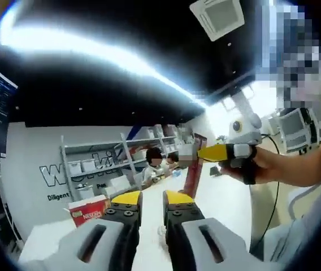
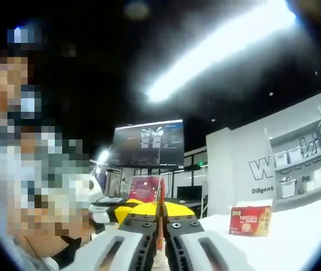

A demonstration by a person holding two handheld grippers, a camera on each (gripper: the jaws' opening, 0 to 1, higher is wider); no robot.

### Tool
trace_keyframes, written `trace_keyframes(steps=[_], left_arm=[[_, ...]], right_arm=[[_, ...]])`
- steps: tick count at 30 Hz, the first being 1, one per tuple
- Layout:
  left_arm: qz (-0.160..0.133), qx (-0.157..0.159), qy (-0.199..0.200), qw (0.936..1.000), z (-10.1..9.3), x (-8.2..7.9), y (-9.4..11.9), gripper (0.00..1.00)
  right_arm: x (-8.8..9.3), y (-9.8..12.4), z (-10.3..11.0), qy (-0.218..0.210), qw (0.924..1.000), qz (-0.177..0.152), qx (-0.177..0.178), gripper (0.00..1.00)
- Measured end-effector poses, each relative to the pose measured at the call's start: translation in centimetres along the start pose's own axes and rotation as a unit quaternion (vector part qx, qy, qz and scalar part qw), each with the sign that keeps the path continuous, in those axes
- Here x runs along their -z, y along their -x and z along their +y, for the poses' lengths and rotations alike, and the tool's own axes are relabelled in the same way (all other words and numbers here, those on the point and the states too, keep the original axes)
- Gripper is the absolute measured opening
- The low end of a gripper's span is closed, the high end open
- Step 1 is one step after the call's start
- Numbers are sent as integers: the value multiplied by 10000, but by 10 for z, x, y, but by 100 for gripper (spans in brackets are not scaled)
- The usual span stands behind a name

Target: Tear open the coffee pouch, take out the coffee, and pour the coffee from the pouch into the cup

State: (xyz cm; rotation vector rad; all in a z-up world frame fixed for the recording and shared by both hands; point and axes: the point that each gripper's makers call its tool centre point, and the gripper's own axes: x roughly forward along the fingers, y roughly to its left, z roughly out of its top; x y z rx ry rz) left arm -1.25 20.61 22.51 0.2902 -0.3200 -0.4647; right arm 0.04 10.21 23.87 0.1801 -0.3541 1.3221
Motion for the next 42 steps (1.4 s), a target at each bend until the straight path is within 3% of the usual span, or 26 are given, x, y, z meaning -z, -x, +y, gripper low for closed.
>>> trace_keyframes(steps=[5, 13, 19, 24, 28, 29, 32, 37, 40, 42], left_arm=[[40, -150, 22, 9999, 11, 3, 4, 17], [61, -171, -17, 9998, 10, 3, 4, 16], [13, -165, -18, 9999, 9, 1, 5, 16], [20, -177, -23, 9998, 9, 0, 5, 16], [-39, -155, -41, 9999, 8, -4, 5, 17], [-86, -145, 2, 9999, 7, -6, 6, 17], [-97, -151, 11, 9998, 8, -6, 6, 17], [-16, -156, -17, 9999, 8, -1, 5, 17], [-29, -165, -26, 9999, 9, -3, 5, 17], [-38, -162, -18, 9999, 9, -3, 5, 16]], right_arm=[[-4, 4, -3, -83, 9999, -114, 37, 3], [-8, 3, 3, -95, 9997, -243, 32, 3], [-14, -4, 9, -51, 9998, -167, -92, 3], [-8, -6, 7, 80, 10000, 6, -27, 3], [-22, 4, 6, 155, 9988, -470, 36, 3], [-20, 10, 4, 161, 9979, -627, 66, 3], [3, 18, -6, -192, 9988, -406, 192, 3], [-13, 23, -5, -2, 9977, -635, 238, 3], [2, 20, -9, -81, 9992, -316, 223, 3], [0, 22, -7, -119, 9990, -390, 195, 3]])
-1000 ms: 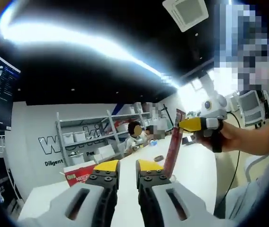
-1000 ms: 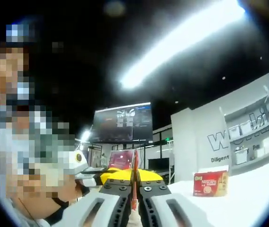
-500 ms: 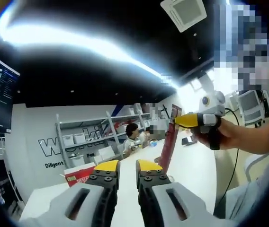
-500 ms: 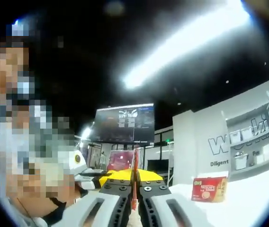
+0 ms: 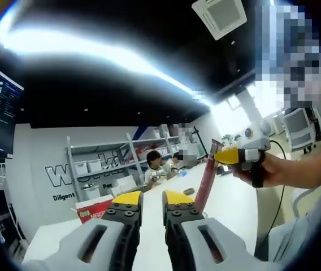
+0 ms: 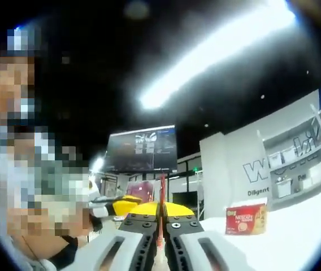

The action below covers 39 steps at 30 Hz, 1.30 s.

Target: Tear open the coffee pouch, take out the coffee, and pour the coffee from the pouch into the cup

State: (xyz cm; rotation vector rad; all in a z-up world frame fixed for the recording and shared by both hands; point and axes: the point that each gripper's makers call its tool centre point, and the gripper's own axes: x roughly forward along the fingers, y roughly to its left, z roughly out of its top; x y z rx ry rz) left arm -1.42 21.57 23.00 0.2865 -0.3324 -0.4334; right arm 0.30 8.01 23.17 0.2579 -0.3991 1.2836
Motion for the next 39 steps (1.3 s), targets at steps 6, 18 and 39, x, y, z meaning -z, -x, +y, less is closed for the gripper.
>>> trace_keyframes(steps=[6, 18, 39], left_arm=[[29, 22, -19, 10000, -3, 2, -2, 16], [52, 26, -45, 10000, -3, 3, -3, 16], [32, -31, -42, 10000, 1, 1, 0, 16]], right_arm=[[11, -7, 1, 162, 9994, 301, 12, 3], [-8, -11, 6, 249, 9997, 53, -27, 3], [6, -36, 13, 688, 9969, 373, -93, 3]])
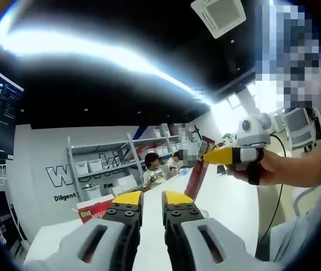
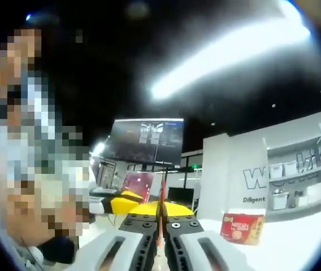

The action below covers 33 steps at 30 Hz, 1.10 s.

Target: Tear open the coffee pouch, take out the coffee, and pour the coffee from the pouch into the cup

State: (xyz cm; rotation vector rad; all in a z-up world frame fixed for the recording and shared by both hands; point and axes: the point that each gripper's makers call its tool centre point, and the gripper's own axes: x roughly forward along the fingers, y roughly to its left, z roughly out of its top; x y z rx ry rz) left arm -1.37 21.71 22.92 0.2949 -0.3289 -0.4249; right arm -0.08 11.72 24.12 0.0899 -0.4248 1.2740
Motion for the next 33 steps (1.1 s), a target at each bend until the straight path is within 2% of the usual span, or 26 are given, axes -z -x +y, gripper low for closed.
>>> trace_keyframes(steps=[2, 7, 9, 14, 16, 20, 22, 23, 27, 30, 33], left_arm=[[13, -1, 3, 10000, 0, 1, 0, 16], [6, -3, -9, 10000, 0, 0, -1, 16], [6, -4, -6, 10000, 1, 0, -1, 16], [15, -9, -14, 10000, 1, 0, -1, 16], [8, -9, -3, 10000, 1, 0, -1, 16], [20, -8, -21, 10000, 1, 1, -1, 16], [9, -14, -6, 10000, 2, 0, -1, 16], [9, -14, -6, 10000, 2, 0, -1, 16], [11, -10, -20, 10000, 1, 0, -1, 16], [11, -17, -9, 10000, 2, 1, -1, 15], [18, -16, -17, 10000, 2, 1, 0, 15]], right_arm=[[11, -4, 1, 49, 9998, 214, -16, 3], [1, -2, 1, 12, 10000, 24, -24, 3], [11, -6, 2, 35, 9997, 223, -49, 3], [1, -4, 1, 0, 10000, 62, -31, 3], [12, -7, 4, 22, 9995, 289, -85, 3], [3, -5, 2, -64, 9999, 109, -44, 3], [5, -7, 3, -123, 9998, 133, -83, 3], [11, -9, 5, -114, 9995, 257, -120, 3], [1, -8, 6, -58, 9998, 131, -125, 3], [10, -12, 7, -8, 9993, 318, -192, 3], [3, -9, 7, -59, 9996, 208, -173, 3]])
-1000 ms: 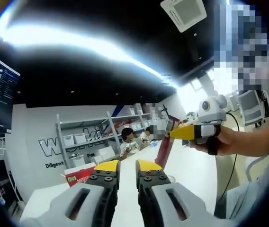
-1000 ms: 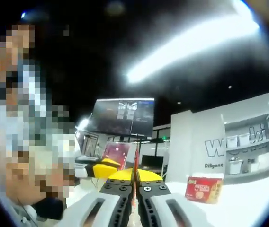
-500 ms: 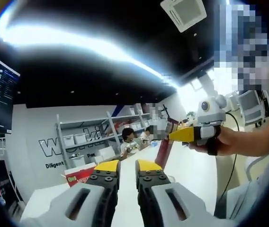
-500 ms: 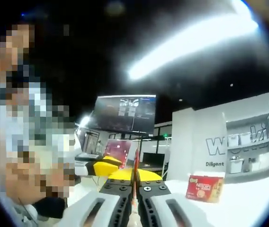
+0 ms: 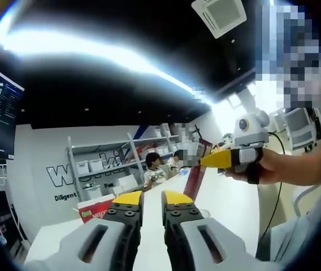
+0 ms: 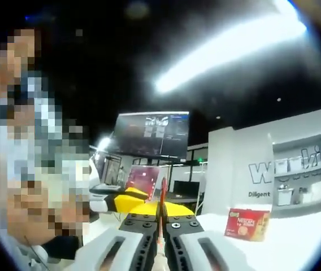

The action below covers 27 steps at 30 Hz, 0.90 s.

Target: Tear open the coffee pouch, take out the coffee, and pour the coffee from the pouch into the cup

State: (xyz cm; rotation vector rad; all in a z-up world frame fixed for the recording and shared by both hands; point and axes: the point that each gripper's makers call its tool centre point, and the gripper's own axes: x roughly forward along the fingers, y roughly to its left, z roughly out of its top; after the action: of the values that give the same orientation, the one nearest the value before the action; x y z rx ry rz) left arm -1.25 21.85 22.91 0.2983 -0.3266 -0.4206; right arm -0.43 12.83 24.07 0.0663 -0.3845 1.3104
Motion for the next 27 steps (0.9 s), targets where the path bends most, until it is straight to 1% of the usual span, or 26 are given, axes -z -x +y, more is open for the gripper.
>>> trace_keyframes(steps=[2, 4, 9, 12, 13, 16, 22, 25, 27], left_arm=[[-11, -6, 13, 10000, 0, 0, 1, 15], [-7, -11, 18, 10000, 1, 0, 1, 15], [-3, -13, 11, 10000, 0, 0, 1, 15], [10, -8, 15, 10000, -1, 1, 1, 15], [16, 2, 8, 10000, -1, 1, 0, 15], [3, 3, 0, 10000, -2, -1, 1, 15], [19, -21, -17, 10000, 0, -1, 2, 15], [-16, -32, 8, 10000, 1, -3, 4, 15], [-8, -29, -2, 10000, 1, -3, 4, 15]], right_arm=[[-2, 0, -1, -10, 10000, -42, 22, 3], [9, -4, 0, -33, 9999, 167, 2, 3], [2, 0, -1, -97, 9999, 59, 50, 3], [9, -2, 0, -106, 9998, 155, 2, 3], [8, -1, 1, -113, 9998, 151, -6, 3], [0, 2, -1, -163, 9999, 25, 16, 3], [-1, 3, -2, -323, 9994, 72, 33, 3], [-5, 8, -6, -370, 9992, -18, 114, 3], [-5, 7, -7, -429, 9990, -17, 111, 3]])
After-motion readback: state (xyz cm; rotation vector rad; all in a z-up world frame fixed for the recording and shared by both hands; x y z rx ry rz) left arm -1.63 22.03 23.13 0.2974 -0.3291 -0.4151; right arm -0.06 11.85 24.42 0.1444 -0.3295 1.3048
